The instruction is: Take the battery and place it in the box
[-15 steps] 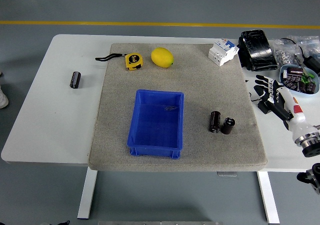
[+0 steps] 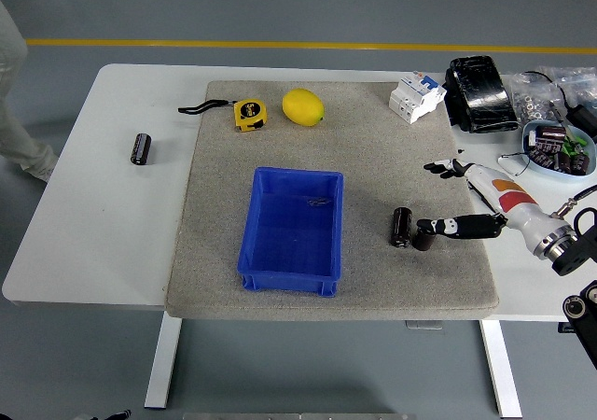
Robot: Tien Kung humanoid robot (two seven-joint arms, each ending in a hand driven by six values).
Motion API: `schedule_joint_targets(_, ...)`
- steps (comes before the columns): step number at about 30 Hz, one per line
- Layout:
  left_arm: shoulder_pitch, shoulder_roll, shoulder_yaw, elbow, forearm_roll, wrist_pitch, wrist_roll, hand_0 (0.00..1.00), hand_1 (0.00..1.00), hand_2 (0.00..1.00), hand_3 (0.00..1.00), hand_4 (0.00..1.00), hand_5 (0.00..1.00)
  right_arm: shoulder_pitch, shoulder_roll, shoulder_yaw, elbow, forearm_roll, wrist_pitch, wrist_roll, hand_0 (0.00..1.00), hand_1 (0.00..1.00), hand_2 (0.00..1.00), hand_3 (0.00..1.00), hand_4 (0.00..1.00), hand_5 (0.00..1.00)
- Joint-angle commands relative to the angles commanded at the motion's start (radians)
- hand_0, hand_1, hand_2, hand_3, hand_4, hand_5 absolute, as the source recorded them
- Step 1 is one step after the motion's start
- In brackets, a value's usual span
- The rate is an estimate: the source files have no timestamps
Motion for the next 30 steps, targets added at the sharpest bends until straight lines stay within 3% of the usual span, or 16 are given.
schedule_joint_targets(7, 0.001, 0.001, -0.005, 0.0, 0.007, 0.0, 0.002, 0.666, 0.614, 0.734, 0.702, 0.711, 0.715, 0.017, -0.022, -0.052, -0.002, -0.013, 0.015, 0.006, 0.709, 0.647, 0.685, 0.764, 0.998, 0.391)
schedule_joint_targets(17, 0.003, 0.004, -0.005, 0.0, 0.01, 0.0, 0.006, 0.665, 0.604, 0.729, 0.704, 0.713, 0.714, 0.059, -0.057, -0.144, -0.033, -0.041, -0.017, 0.028, 0.753, 0.659, 0.686, 0.733, 0.998, 0.358)
schedule_joint_targets(25, 0.007, 0.006, -0.002, 0.0, 0.01, 0.001, 0.007, 0.664, 0.603, 0.729, 0.703, 0.713, 0.713, 0.09, -0.082, -0.221, -0.075, -0.074, -0.07, 0.055, 0.744, 0.651, 0.677, 0.692, 0.998, 0.33)
schedule_joint_targets(26, 0.007, 0.006, -0.003, 0.0, 0.012, 0.0, 0.007, 0.664, 0.602, 0.727, 0.703, 0.714, 0.712, 0.094, -0.082, -0.225, -0.081, -0.079, -0.081, 0.055, 0.696, 0.625, 0.655, 0.628, 0.998, 0.279)
schedule_joint_targets(30, 0.007, 0.006, -0.002, 0.0, 0.011, 0.0, 0.007, 0.664, 0.602, 0.727, 0.703, 0.714, 0.712, 0.103, -0.08, -0.231, -0.104, -0.083, -0.11, 0.059, 0.696, 0.625, 0.655, 0.628, 0.998, 0.279)
